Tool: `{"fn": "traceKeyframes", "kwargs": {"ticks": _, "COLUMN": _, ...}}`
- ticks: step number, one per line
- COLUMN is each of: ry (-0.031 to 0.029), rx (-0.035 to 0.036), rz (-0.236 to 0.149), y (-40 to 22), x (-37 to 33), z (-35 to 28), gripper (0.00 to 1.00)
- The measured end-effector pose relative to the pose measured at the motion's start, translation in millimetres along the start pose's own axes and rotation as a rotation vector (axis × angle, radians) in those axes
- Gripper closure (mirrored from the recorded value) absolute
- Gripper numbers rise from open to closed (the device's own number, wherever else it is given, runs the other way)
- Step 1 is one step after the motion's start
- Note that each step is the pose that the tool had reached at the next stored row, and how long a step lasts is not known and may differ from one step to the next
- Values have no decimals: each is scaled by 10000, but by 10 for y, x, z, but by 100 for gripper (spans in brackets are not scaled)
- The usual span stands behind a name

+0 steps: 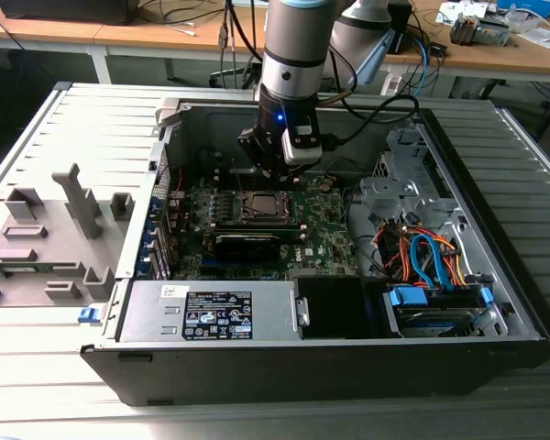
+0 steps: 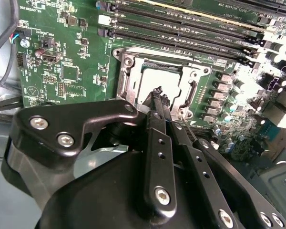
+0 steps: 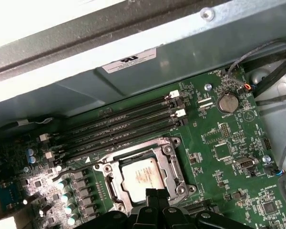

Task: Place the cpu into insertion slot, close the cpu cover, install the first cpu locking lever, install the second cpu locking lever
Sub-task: 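Install the first cpu locking lever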

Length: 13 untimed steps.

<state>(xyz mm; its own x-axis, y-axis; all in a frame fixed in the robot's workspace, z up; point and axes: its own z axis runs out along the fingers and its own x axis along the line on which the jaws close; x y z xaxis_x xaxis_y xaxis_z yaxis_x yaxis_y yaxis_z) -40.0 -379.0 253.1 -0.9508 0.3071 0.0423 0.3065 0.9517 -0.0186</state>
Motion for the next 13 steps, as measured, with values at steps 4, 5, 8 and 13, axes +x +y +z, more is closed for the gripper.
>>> {"fn": "traceKeyframes", "kwargs": {"ticks": 4, "ry": -2, "rx": 4, "rz": -114, "y": 0, "x": 0, "z": 1, "gripper": 89}}
{"fn": "traceKeyframes", "kwargs": {"ticks": 5, "ry": -3, "rx": 5, "rz": -143, "y": 0, "x": 0, "z": 1, "gripper": 89}}
{"fn": "traceKeyframes", "kwargs": {"ticks": 8, "ry": -4, "rx": 8, "rz": -208, "y": 0, "x": 0, "z": 1, "gripper": 89}}
{"fn": "traceKeyframes", "kwargs": {"ticks": 13, "ry": -7, "rx": 13, "rz": -343, "y": 0, "x": 0, "z": 2, "gripper": 89}}
